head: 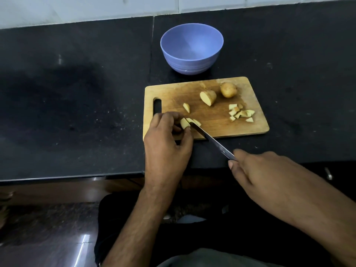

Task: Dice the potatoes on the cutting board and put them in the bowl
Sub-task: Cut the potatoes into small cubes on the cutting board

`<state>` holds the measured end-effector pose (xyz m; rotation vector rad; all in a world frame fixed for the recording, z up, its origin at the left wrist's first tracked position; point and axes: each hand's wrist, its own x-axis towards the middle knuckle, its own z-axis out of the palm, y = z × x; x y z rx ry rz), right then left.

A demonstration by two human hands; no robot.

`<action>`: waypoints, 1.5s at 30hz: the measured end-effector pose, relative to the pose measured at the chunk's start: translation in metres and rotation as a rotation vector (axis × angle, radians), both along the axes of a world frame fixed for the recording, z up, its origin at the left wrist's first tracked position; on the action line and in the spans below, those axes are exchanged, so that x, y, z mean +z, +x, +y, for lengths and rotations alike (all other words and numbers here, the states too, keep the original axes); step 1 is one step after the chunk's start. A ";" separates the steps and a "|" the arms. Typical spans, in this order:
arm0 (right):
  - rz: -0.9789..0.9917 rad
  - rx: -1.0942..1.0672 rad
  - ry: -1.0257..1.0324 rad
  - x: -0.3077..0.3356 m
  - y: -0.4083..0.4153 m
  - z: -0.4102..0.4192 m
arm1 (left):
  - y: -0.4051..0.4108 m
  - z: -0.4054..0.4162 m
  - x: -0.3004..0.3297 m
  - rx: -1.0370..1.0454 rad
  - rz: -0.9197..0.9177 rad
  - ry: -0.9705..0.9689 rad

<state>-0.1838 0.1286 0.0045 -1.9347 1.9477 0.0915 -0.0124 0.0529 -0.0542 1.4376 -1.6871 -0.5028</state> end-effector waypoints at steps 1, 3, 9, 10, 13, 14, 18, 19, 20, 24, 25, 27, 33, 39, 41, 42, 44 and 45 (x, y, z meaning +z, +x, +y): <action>0.011 0.000 -0.006 0.002 0.000 -0.001 | 0.001 0.000 0.000 -0.012 0.002 -0.001; 0.025 -0.001 -0.013 0.010 0.002 -0.001 | 0.005 -0.001 0.002 -0.045 -0.001 0.000; -0.054 -0.018 -0.139 0.013 0.016 -0.007 | 0.018 -0.005 0.003 -0.109 0.021 0.046; -0.062 -0.020 -0.149 0.009 0.019 -0.007 | 0.019 -0.006 0.003 -0.118 0.030 0.050; -0.095 -0.027 -0.150 -0.001 0.029 -0.008 | 0.025 -0.008 0.003 -0.151 0.075 0.064; -0.102 -0.027 -0.148 -0.003 0.033 -0.008 | 0.028 -0.009 0.003 -0.159 0.088 0.070; -0.093 -0.030 -0.166 -0.006 0.041 -0.007 | 0.034 -0.011 0.001 -0.154 0.108 0.072; -0.083 -0.029 -0.167 -0.006 0.042 -0.006 | 0.033 -0.011 0.000 -0.152 0.112 0.071; -0.067 -0.026 -0.166 -0.005 0.042 -0.006 | 0.033 -0.011 0.000 -0.149 0.117 0.069; 0.005 -0.005 -0.147 -0.003 0.044 -0.006 | 0.030 -0.011 -0.002 -0.133 0.115 0.042; 0.019 0.003 -0.136 -0.003 0.044 -0.006 | 0.029 -0.011 -0.002 -0.127 0.114 0.038; 0.036 0.015 -0.096 -0.004 0.046 -0.008 | 0.027 -0.010 -0.003 -0.120 0.105 0.030; 0.043 0.043 -0.005 -0.005 0.039 -0.019 | 0.026 -0.010 -0.002 -0.103 0.051 0.012; 0.039 0.044 -0.005 0.004 0.023 -0.003 | 0.021 -0.007 -0.001 -0.031 0.013 -0.005; 0.027 0.030 -0.006 0.003 0.021 0.004 | 0.022 -0.006 -0.001 -0.030 0.010 -0.002; 0.017 0.025 0.000 0.003 0.020 0.006 | 0.022 -0.006 -0.001 -0.029 0.004 -0.001; 0.013 0.015 -0.002 0.002 0.019 0.010 | 0.021 -0.007 -0.001 -0.017 -0.003 0.004; 0.020 0.007 -0.010 0.002 0.018 0.012 | 0.021 -0.007 -0.001 -0.009 -0.001 0.009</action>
